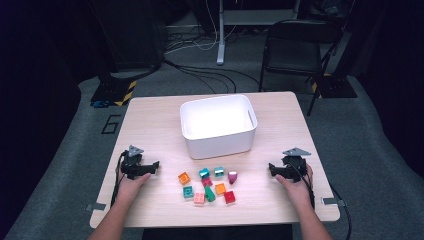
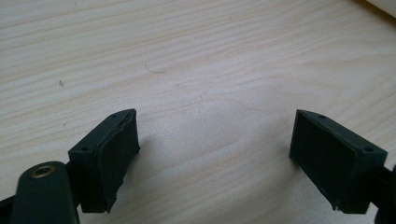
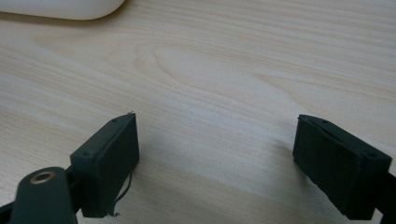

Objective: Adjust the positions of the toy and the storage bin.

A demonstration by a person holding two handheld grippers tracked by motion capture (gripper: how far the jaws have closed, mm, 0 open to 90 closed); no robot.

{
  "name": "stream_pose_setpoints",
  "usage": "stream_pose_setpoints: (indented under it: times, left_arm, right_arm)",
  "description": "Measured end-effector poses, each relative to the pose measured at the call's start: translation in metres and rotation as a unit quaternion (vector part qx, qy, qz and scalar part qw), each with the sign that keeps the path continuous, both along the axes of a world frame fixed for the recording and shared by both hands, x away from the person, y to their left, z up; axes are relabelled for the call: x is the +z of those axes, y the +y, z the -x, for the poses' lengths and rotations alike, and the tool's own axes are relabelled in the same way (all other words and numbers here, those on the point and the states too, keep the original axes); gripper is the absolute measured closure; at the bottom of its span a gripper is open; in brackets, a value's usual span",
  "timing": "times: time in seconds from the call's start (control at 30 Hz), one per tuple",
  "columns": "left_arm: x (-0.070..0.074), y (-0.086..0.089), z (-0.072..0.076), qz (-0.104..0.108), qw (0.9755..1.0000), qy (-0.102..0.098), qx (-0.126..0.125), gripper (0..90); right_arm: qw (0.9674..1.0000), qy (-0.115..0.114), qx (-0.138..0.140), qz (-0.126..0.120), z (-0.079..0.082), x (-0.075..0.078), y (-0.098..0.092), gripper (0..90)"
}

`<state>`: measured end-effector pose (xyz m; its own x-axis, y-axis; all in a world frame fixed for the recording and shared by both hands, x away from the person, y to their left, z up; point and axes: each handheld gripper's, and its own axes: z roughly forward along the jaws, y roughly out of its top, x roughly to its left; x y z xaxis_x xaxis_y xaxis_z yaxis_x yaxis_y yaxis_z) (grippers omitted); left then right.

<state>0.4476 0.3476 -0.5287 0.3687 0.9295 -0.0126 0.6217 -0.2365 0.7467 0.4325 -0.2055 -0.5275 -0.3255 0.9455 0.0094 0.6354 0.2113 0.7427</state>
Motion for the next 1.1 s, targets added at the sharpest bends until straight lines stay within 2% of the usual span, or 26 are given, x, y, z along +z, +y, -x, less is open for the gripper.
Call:
stream_pose_setpoints:
  times: [0.1, 0.17, 0.23, 0.27, 0.3, 0.33, 0.37, 0.4, 0.47, 0.5, 0.53, 0.57, 0.6, 0.67, 0.7, 0.73, 0.77, 0.83, 0.9, 0.97, 1.0, 1.07, 1.1]
  left_arm:
    - [0.003, 0.000, 0.001, 0.002, 1.0000, 0.007, -0.001, 22.4]
    - [0.006, -0.001, 0.003, 0.018, 0.9997, 0.017, -0.001, 30.0]
    - [0.007, -0.001, 0.003, 0.022, 0.9995, 0.021, -0.001, 31.6]
    - [0.010, -0.003, 0.003, 0.022, 0.9994, 0.028, -0.003, 31.6]
    - [0.017, -0.007, 0.003, 0.019, 0.9995, 0.024, -0.011, 32.5]
    - [0.017, -0.007, 0.003, 0.019, 0.9995, 0.024, -0.011, 34.2]
    - [0.026, -0.011, 0.004, 0.025, 0.9993, 0.020, -0.021, 35.0]
    - [0.026, -0.011, 0.004, 0.025, 0.9993, 0.020, -0.021, 35.0]
    - [0.040, -0.018, 0.001, 0.030, 0.9989, 0.021, -0.028, 36.2]
    - [0.040, -0.018, 0.001, 0.030, 0.9989, 0.021, -0.028, 38.1]
    - [0.048, -0.021, -0.002, 0.043, 0.9982, 0.023, -0.034, 39.1]
    - [0.048, -0.021, -0.002, 0.043, 0.9982, 0.023, -0.034, 39.5]
    - [0.053, -0.023, -0.003, 0.043, 0.9982, 0.023, -0.034, 39.5]
    - [0.061, -0.028, -0.005, 0.045, 0.9981, 0.018, -0.037, 39.6]
    - [0.069, -0.032, -0.008, 0.046, 0.9979, 0.016, -0.042, 40.3]
    - [0.069, -0.032, -0.008, 0.046, 0.9979, 0.016, -0.042, 40.4]
    - [0.074, -0.034, -0.010, 0.049, 0.9977, 0.016, -0.045, 40.4]
    - [0.082, -0.038, -0.014, 0.050, 0.9975, 0.013, -0.049, 40.5]
    - [0.094, -0.044, -0.020, 0.048, 0.9971, 0.013, -0.058, 40.7]
    - [0.098, -0.046, -0.022, 0.046, 0.9971, 0.011, -0.059, 40.9]
    - [0.106, -0.050, -0.025, 0.048, 0.9968, 0.011, -0.063, 41.2]
    - [0.109, -0.052, -0.026, 0.052, 0.9967, 0.011, -0.062, 41.3]
    - [0.113, -0.054, -0.028, 0.054, 0.9965, 0.012, -0.062, 41.3]
  right_arm:
    - [1.0000, -0.003, -0.002, 0.000, 0.001, 0.000, 0.001, 18.9]
    - [1.0000, -0.001, 0.006, 0.001, 0.002, 0.002, 0.002, 25.1]
    - [0.9999, 0.006, 0.011, 0.005, 0.002, 0.004, 0.003, 30.7]
    - [0.9999, 0.006, 0.011, 0.005, 0.002, 0.004, 0.003, 30.7]
    - [0.9997, 0.020, 0.016, 0.004, 0.001, 0.009, 0.005, 36.9]
    - [0.9996, 0.021, 0.017, 0.005, 0.001, 0.011, 0.006, 37.1]
    - [0.9995, 0.023, 0.022, 0.004, 0.001, 0.014, 0.007, 37.6]
    - [0.9995, 0.023, 0.022, 0.004, 0.001, 0.014, 0.007, 37.6]
    - [0.9995, 0.013, 0.029, 0.002, -0.001, 0.029, 0.008, 38.4]
    - [0.9995, 0.013, 0.029, 0.002, -0.001, 0.029, 0.008, 38.4]
    - [0.9993, 0.008, 0.037, -0.008, -0.003, 0.041, 0.010, 40.3]
    - [0.9990, 0.009, 0.042, -0.012, -0.005, 0.048, 0.012, 41.1]
    - [0.9990, 0.009, 0.042, -0.012, -0.005, 0.048, 0.012, 41.1]
    - [0.9985, 0.007, 0.054, -0.008, -0.007, 0.059, 0.016, 42.4]
    - [0.9981, 0.006, 0.061, -0.009, -0.009, 0.070, 0.023, 42.8]
    - [0.9975, 0.005, 0.070, -0.006, -0.011, 0.075, 0.025, 42.8]
    - [0.9975, 0.005, 0.070, -0.006, -0.011, 0.075, 0.025, 42.8]
    - [0.9971, -0.001, 0.076, -0.003, -0.015, 0.085, 0.030, 42.8]
    - [0.9966, 0.007, 0.082, -0.008, -0.022, 0.094, 0.036, 43.3]
    - [0.9964, 0.009, 0.084, -0.008, -0.024, 0.097, 0.037, 44.1]
    - [0.9965, 0.010, 0.082, -0.008, -0.028, 0.106, 0.040, 44.8]
    - [0.9960, 0.005, 0.089, -0.001, -0.031, 0.116, 0.041, 45.1]
    - [0.9960, 0.005, 0.089, -0.001, -0.031, 0.116, 0.041, 45.1]
